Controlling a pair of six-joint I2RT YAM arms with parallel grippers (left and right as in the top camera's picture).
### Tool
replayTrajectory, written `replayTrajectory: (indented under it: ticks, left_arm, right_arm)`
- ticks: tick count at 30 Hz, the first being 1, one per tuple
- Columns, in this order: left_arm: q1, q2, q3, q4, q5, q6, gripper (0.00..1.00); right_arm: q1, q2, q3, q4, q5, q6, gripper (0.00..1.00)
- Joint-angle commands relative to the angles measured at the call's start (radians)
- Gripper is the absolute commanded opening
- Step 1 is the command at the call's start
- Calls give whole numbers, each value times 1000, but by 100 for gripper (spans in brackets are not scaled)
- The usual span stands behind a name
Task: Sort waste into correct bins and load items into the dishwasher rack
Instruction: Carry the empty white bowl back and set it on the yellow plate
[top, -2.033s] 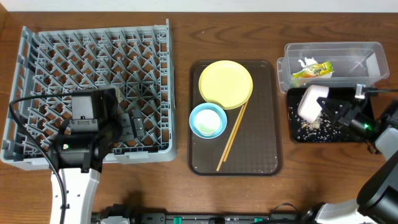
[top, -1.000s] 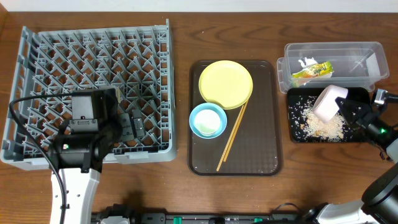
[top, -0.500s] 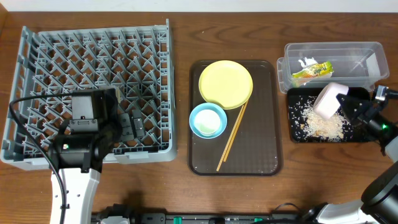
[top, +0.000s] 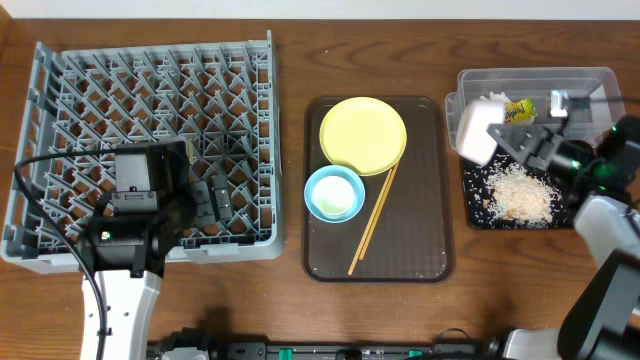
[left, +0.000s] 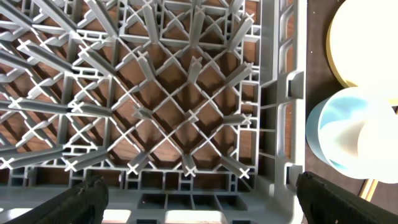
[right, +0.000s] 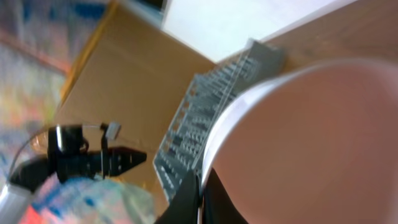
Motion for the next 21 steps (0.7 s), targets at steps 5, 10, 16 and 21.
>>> replayTrajectory:
  ticks: [5, 10, 16, 21]
  left_arm:
    - [-2, 4, 25, 3, 2, 13, 98]
    - [-2, 4, 25, 3, 2, 13, 98]
    - [-2, 4, 25, 3, 2, 13, 98]
    - [-2, 4, 25, 6, 2, 13, 98]
  right_arm:
    - [233, -69, 8, 254, 106, 185, 1]
    - [350, -36, 8, 249, 267, 130, 1]
    - [399, -34, 24, 219, 508, 61, 1]
    - [447, -34, 108, -106, 649, -146, 1]
